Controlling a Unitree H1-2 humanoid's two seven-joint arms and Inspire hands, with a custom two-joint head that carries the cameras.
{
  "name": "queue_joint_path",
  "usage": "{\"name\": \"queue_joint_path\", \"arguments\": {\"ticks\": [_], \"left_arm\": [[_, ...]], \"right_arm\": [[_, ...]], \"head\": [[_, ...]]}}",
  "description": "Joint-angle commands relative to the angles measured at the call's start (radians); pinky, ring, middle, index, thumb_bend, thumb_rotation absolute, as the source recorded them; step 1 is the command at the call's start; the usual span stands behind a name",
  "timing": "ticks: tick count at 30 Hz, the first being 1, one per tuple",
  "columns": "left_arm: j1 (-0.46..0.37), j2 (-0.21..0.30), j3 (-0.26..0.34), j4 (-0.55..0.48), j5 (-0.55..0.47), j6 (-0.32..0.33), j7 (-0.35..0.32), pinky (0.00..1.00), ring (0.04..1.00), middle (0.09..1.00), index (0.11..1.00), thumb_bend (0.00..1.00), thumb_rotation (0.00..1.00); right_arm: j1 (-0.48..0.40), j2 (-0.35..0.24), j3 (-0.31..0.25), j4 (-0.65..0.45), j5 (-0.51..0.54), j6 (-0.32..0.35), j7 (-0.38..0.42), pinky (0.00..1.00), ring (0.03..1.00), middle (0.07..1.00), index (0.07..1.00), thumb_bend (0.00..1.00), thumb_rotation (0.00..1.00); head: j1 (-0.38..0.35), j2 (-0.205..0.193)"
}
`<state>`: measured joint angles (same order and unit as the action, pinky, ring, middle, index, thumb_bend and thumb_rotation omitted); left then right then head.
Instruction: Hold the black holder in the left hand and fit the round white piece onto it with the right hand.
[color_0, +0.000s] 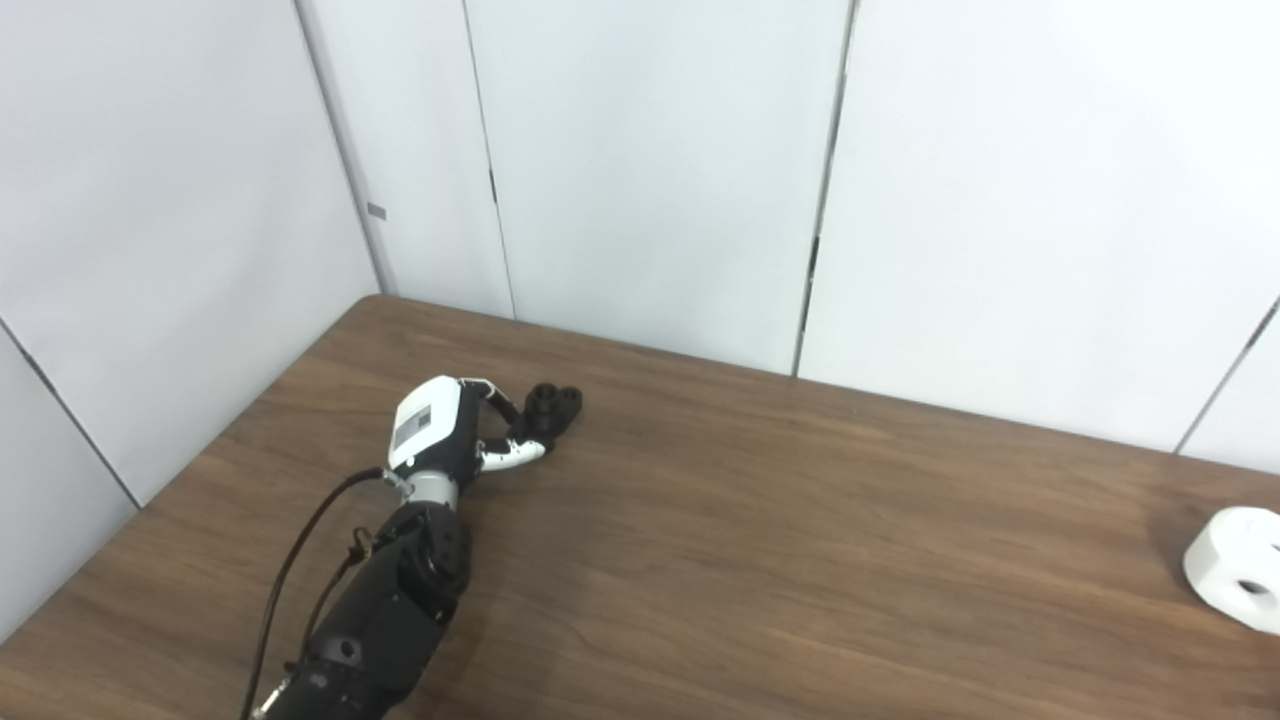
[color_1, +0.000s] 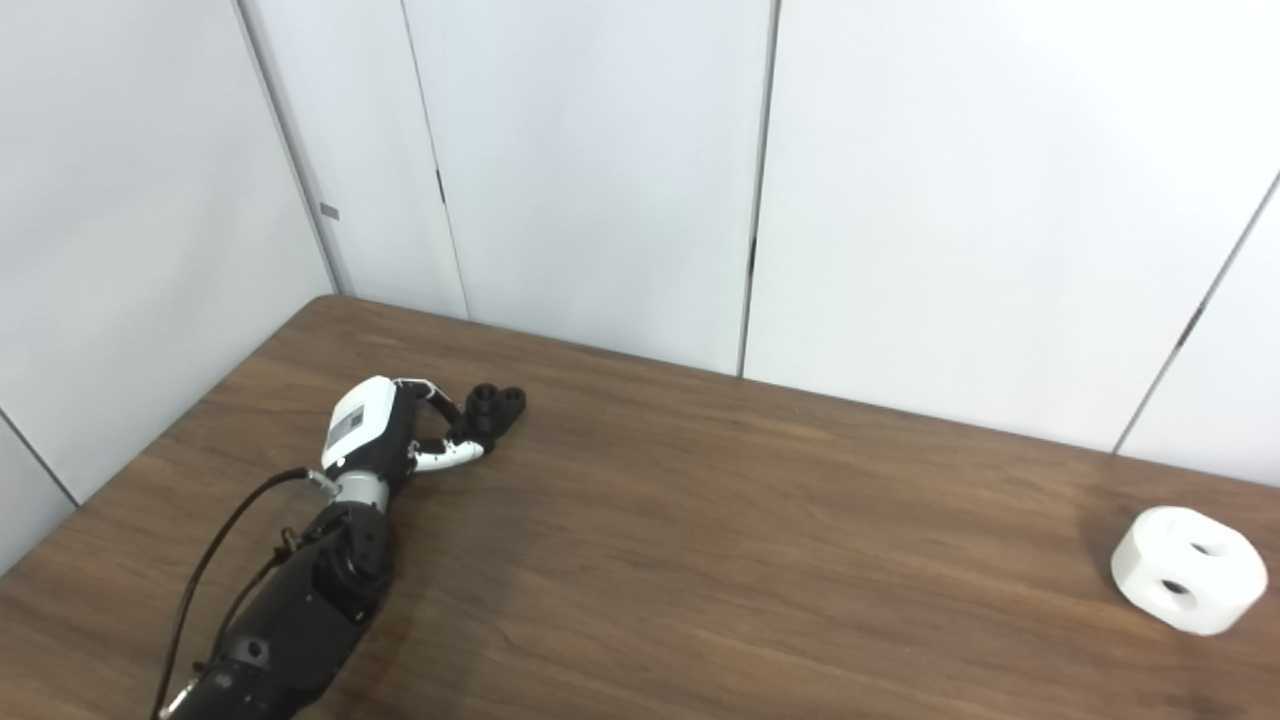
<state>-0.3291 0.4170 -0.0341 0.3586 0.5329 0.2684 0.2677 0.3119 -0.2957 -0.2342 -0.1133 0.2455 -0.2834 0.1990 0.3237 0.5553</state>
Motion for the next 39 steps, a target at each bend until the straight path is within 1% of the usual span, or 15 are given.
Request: {"name": "queue_joint_path", "arguments": {"ticks": [1, 7, 10, 17, 20, 23, 24, 26, 28, 30, 32, 33, 35, 37, 39], "left_arm": [[-0.003, 0.001, -0.006, -0.064, -0.001, 0.012, -0.024, 0.99, 0.915, 0.802, 0.486, 0.52, 0.05], [0.056, -0.029, -0.023, -0.178, -0.016, 0.027, -0.096, 0.98, 0.93, 0.814, 0.487, 0.52, 0.05], [0.097, -0.049, -0.046, -0.241, -0.014, 0.04, -0.127, 0.98, 0.935, 0.825, 0.487, 0.52, 0.05], [0.205, -0.082, -0.114, -0.352, -0.015, -0.015, -0.171, 1.0, 0.93, 0.831, 0.486, 0.52, 0.05], [0.241, -0.086, -0.142, -0.401, -0.01, -0.037, -0.185, 0.98, 0.926, 0.836, 0.487, 0.52, 0.05], [0.27, -0.087, -0.175, -0.448, 0.013, -0.055, -0.199, 0.92, 0.911, 0.827, 0.488, 0.52, 0.05], [0.282, -0.091, -0.184, -0.473, 0.008, -0.055, -0.214, 0.91, 0.912, 0.828, 0.488, 0.52, 0.05], [0.304, -0.098, -0.204, -0.518, 0.005, -0.05, -0.247, 0.93, 0.924, 0.839, 0.488, 0.52, 0.05], [0.316, -0.099, -0.214, -0.543, 0.009, -0.05, -0.269, 0.9, 0.928, 0.842, 0.488, 0.52, 0.05], [0.333, -0.099, -0.235, -0.563, 0.021, -0.069, -0.285, 0.88, 0.93, 0.84, 0.487, 0.52, 0.05], [0.352, -0.097, -0.258, -0.579, 0.036, -0.102, -0.293, 0.86, 0.929, 0.837, 0.487, 0.52, 0.05], [0.36, -0.098, -0.27, -0.584, 0.042, -0.116, -0.297, 0.87, 0.927, 0.836, 0.487, 0.52, 0.04], [0.374, -0.095, -0.291, -0.595, 0.057, -0.141, -0.306, 0.94, 0.921, 0.833, 0.486, 0.52, 0.04], [0.383, -0.092, -0.311, -0.602, 0.075, -0.165, -0.321, 0.97, 0.918, 0.831, 0.486, 0.52, 0.05], [0.388, -0.088, -0.326, -0.611, 0.085, -0.182, -0.341, 0.98, 0.919, 0.827, 0.486, 0.52, 0.05]], "right_arm": [[0.031, 0.02, 0.016, 0.013, -0.002, 0.019, -0.004, 1.0, 1.0, 1.0, 0.997, 0.77, 1.0], [0.034, 0.031, 0.023, -0.006, -0.02, 0.035, -0.015, 1.0, 1.0, 1.0, 0.996, 0.77, 0.99], [0.036, 0.035, 0.026, -0.015, -0.021, 0.045, -0.018, 1.0, 1.0, 1.0, 0.996, 0.76, 0.99], [0.036, 0.049, 0.026, -0.026, -0.014, 0.041, -0.023, 1.0, 1.0, 0.991, 0.975, 0.74, 0.97], [0.034, 0.056, 0.03, -0.031, -0.022, 0.042, -0.028, 1.0, 1.0, 0.984, 0.966, 0.72, 0.98], [0.033, 0.066, 0.036, -0.04, -0.032, 0.043, -0.033, 1.0, 0.998, 0.979, 0.961, 0.71, 0.98], [0.033, 0.07, 0.04, -0.045, -0.042, 0.039, -0.035, 1.0, 0.997, 0.977, 0.959, 0.7, 0.98], [0.034, 0.077, 0.047, -0.053, -0.06, 0.035, -0.04, 1.0, 0.993, 0.977, 0.961, 0.69, 0.99], [0.035, 0.083, 0.053, -0.063, -0.073, 0.037, -0.046, 1.0, 0.988, 0.973, 0.961, 0.68, 0.99], [0.039, 0.092, 0.061, -0.078, -0.085, 0.038, -0.049, 1.0, 0.985, 0.97, 0.96, 0.68, 0.99], [0.043, 0.099, 0.069, -0.093, -0.098, 0.034, -0.052, 1.0, 0.978, 0.968, 0.958, 0.65, 0.99], [0.045, 0.103, 0.072, -0.099, -0.103, 0.035, -0.055, 1.0, 0.98, 0.969, 0.959, 0.64, 0.99], [0.049, 0.113, 0.079, -0.118, -0.114, 0.039, -0.059, 1.0, 0.978, 0.968, 0.958, 0.62, 1.0], [0.052, 0.12, 0.084, -0.131, -0.122, 0.037, -0.061, 1.0, 0.974, 0.964, 0.953, 0.61, 0.99], [0.054, 0.127, 0.091, -0.15, -0.138, 0.05, -0.067, 1.0, 0.976, 0.964, 0.952, 0.6, 1.0]], "head": [[-0.006, 0.004], [-0.033, 0.012], [-0.044, 0.015], [-0.077, 0.034], [-0.1, 0.047], [-0.126, 0.059], [-0.143, 0.069], [-0.16, 0.079], [-0.179, 0.089], [-0.197, 0.099], [-0.232, 0.118], [-0.232, 0.118], [-0.264, 0.136], [-0.277, 0.145], [-0.291, 0.153]]}}
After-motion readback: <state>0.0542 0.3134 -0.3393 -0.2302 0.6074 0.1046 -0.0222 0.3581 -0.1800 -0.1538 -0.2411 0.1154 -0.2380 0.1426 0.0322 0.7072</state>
